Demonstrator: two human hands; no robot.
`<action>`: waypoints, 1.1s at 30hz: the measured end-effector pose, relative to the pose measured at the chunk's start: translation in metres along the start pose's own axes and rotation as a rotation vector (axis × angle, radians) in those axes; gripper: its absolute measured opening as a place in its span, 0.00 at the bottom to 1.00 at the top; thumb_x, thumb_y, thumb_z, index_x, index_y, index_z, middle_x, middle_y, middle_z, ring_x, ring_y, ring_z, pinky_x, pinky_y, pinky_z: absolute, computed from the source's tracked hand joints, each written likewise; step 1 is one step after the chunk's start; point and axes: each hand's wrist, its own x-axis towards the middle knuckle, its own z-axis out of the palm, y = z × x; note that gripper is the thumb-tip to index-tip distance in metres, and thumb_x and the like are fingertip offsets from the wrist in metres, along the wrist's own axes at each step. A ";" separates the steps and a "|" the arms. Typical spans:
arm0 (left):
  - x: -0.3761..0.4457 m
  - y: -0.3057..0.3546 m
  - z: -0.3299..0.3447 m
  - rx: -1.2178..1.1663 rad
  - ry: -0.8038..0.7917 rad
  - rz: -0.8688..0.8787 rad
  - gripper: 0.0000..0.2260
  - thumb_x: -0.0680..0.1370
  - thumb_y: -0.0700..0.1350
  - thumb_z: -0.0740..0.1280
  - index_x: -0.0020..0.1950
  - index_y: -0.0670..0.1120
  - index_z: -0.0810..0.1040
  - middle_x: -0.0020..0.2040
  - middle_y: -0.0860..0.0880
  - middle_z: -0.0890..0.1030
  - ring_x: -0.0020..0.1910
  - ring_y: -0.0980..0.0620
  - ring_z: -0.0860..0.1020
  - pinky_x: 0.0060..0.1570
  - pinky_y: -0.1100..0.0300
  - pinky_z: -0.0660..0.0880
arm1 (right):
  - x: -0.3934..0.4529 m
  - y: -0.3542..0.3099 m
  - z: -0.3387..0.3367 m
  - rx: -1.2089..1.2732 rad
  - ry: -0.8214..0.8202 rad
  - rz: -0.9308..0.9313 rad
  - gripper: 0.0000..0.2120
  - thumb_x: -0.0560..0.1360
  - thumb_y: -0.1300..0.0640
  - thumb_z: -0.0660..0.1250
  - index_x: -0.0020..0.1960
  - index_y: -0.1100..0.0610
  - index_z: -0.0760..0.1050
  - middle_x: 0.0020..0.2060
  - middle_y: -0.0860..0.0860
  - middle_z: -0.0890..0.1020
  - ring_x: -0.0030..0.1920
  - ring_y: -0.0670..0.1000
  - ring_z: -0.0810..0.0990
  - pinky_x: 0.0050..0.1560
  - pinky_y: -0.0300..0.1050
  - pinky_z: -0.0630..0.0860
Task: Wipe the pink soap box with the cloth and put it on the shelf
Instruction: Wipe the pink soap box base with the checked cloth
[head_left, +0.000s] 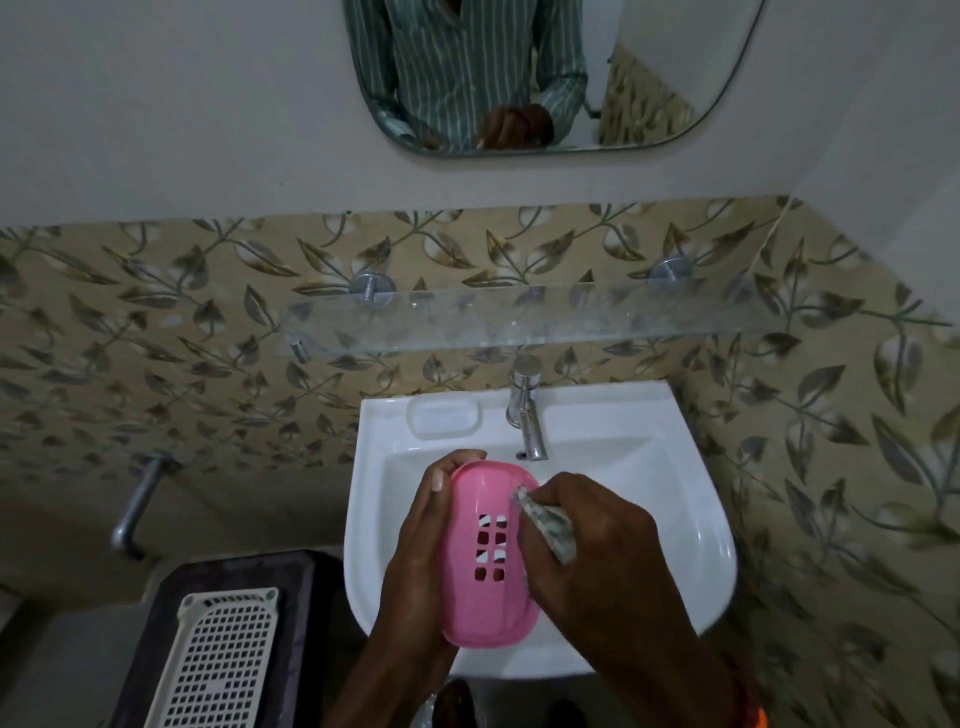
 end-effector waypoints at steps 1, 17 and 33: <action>0.001 0.000 0.001 0.004 -0.001 -0.001 0.21 0.75 0.62 0.64 0.61 0.55 0.85 0.57 0.42 0.88 0.53 0.41 0.88 0.48 0.46 0.84 | 0.000 -0.003 0.002 -0.005 -0.011 -0.007 0.08 0.70 0.59 0.74 0.47 0.57 0.76 0.38 0.50 0.81 0.34 0.48 0.79 0.35 0.41 0.80; 0.008 0.012 -0.001 0.123 -0.056 -0.004 0.20 0.76 0.63 0.63 0.60 0.56 0.85 0.54 0.41 0.87 0.49 0.42 0.86 0.54 0.42 0.82 | 0.026 -0.001 0.010 0.117 0.013 0.160 0.07 0.76 0.53 0.66 0.42 0.53 0.71 0.34 0.47 0.77 0.33 0.46 0.78 0.34 0.45 0.79; 0.021 0.023 0.000 0.184 -0.047 0.060 0.17 0.80 0.64 0.62 0.60 0.57 0.83 0.55 0.42 0.87 0.53 0.36 0.86 0.58 0.35 0.81 | 0.008 0.009 0.027 0.146 -0.030 0.300 0.13 0.72 0.58 0.71 0.35 0.50 0.68 0.26 0.45 0.76 0.35 0.37 0.80 0.31 0.31 0.76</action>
